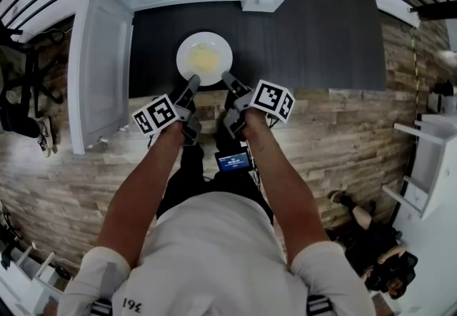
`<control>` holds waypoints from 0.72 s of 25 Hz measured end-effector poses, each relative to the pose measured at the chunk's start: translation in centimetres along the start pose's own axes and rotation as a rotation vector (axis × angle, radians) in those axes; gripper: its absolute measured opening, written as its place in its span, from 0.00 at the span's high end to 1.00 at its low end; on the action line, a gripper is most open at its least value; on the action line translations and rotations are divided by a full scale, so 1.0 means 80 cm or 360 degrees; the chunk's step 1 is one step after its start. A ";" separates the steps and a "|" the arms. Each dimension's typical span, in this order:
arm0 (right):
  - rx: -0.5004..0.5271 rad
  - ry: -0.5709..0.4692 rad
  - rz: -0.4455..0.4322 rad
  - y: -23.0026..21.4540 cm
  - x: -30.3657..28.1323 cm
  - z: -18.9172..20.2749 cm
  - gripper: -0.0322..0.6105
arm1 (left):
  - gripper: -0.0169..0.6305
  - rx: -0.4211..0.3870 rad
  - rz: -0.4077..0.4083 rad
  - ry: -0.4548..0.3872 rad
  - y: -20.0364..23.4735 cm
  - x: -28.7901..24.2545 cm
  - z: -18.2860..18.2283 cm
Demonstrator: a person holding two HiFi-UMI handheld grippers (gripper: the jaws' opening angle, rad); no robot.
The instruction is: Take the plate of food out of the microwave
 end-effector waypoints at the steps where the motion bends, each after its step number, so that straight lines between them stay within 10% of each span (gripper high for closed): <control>1: -0.0006 -0.0001 0.0005 -0.002 0.001 0.001 0.93 | 0.85 0.0007 -0.0010 0.0009 0.001 0.000 0.002; 18: -0.0186 -0.0066 0.0010 -0.015 0.001 0.000 0.93 | 0.85 0.0166 -0.0079 0.0135 0.002 0.004 0.020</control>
Point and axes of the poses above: the fingertips, and each gripper's own axes: x backward along the fingers, y to its left, z out of its underside, the point moved 1 cm from there along x, backward along the fingers
